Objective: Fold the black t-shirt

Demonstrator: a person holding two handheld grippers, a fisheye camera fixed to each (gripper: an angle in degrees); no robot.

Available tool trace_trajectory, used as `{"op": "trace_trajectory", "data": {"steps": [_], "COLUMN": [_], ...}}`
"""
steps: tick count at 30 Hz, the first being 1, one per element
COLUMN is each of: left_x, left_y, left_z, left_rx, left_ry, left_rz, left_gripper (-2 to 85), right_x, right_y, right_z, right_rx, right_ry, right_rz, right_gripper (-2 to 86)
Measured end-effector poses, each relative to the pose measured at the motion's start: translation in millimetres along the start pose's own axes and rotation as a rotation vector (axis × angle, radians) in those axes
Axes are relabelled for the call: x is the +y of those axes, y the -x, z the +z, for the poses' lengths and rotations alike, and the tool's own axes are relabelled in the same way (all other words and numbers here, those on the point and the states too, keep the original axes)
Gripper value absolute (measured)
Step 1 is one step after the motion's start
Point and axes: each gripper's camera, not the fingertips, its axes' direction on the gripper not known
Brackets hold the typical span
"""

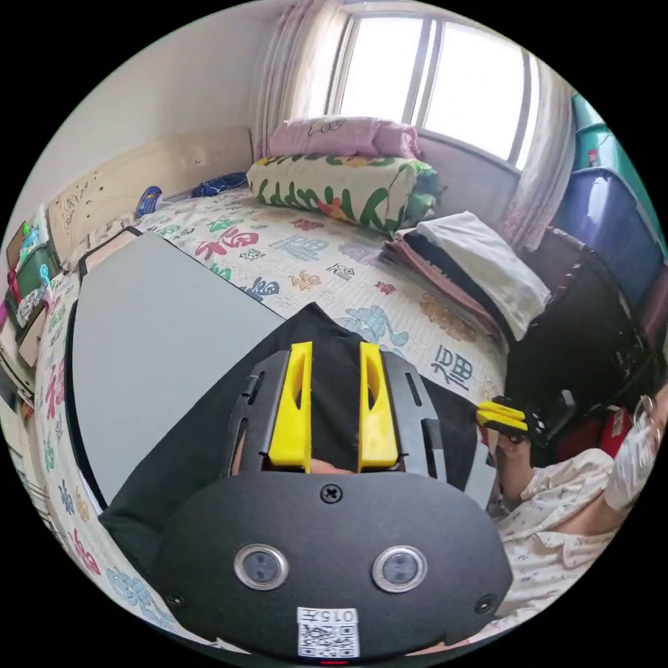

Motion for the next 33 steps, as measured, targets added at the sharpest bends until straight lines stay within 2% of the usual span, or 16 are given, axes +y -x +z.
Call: {"op": "trace_trajectory", "data": {"steps": [3, 6, 12, 14, 17, 22, 28, 31, 33], "left_x": [-61.6, -104.1, -128.6, -128.8, -132.2, -148.1, -157.1, -141.5, -116.7], "left_y": [-11.8, -11.9, 9.5, 10.2, 2.3, -19.5, -40.9, -41.5, -21.8], "left_z": [76.8, 138.4, 222.5, 224.8, 219.6, 183.5, 89.6, 28.3, -25.5], "left_rx": [-0.133, -0.157, -0.235, -0.219, -0.233, -0.192, 0.114, 0.159, 0.149], "left_ry": [0.087, 0.119, 0.278, 0.263, 0.239, 0.095, -0.220, -0.314, -0.383], "left_rz": [-0.054, -0.112, -0.181, -0.161, -0.113, -0.070, -0.097, -0.059, -0.051], "left_gripper": [11.8, 11.4, 6.4, 4.1, 1.0, 0.0, -0.2, -0.2, -0.3], "right_x": [-3.2, -6.3, -5.5, -3.2, -1.4, 0.9, -4.8, -15.0, -25.5], "right_y": [-14.0, -24.3, -34.0, -40.9, -50.5, -55.2, -46.1, -2.7, 36.2], "right_z": [-17.1, -33.1, -62.5, -71.5, -86.7, -128.7, -238.5, -277.9, -279.3], "right_rx": [-0.069, -0.121, -0.166, -0.195, -0.227, -0.117, 0.004, -0.089, -0.294], "right_ry": [-0.025, -0.037, -0.089, -0.103, -0.124, -0.185, -0.413, -0.508, -0.514], "right_rz": [0.053, 0.073, 0.093, 0.111, 0.147, 0.171, 0.188, 0.092, 0.021], "right_gripper": [0.3, -0.1, -0.4, -0.4, -0.4, -0.5, -0.5, -0.5, -0.5]}}
